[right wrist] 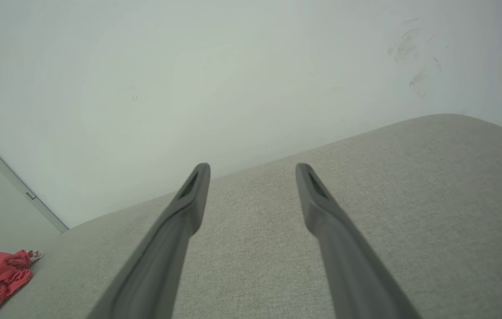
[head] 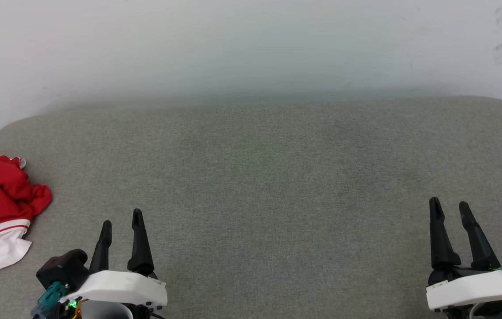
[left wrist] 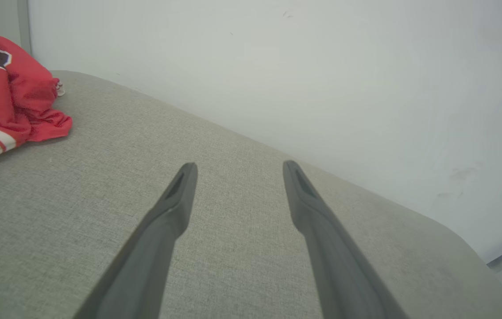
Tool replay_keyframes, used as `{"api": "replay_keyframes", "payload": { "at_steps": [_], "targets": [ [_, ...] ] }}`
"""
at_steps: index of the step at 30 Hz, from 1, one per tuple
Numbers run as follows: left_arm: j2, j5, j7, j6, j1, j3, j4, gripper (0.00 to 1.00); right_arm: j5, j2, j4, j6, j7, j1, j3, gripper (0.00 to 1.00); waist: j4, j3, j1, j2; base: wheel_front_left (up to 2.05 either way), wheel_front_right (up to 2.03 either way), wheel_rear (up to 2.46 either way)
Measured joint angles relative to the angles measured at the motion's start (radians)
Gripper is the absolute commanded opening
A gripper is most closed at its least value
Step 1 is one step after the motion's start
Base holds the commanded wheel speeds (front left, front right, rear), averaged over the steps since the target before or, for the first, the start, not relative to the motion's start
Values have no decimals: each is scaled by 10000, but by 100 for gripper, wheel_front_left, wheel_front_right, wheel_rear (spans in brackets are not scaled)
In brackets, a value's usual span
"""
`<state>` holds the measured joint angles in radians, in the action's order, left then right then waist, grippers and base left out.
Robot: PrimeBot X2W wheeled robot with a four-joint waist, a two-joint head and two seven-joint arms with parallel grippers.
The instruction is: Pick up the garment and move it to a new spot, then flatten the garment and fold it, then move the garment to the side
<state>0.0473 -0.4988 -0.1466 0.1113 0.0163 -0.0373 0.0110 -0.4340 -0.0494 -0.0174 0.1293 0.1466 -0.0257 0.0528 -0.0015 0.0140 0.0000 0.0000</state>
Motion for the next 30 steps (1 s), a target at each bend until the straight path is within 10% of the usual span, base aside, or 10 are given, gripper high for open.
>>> {"api": "replay_keyframes", "payload": {
  "at_steps": [30],
  "targets": [
    [63, 2901, -692, 117, 362, -512, -297, 100, 2514, -2, 420, 2, 690, -365, -117, 100, 8, -40, 0, 0, 0, 0, 0]
  ]
}}
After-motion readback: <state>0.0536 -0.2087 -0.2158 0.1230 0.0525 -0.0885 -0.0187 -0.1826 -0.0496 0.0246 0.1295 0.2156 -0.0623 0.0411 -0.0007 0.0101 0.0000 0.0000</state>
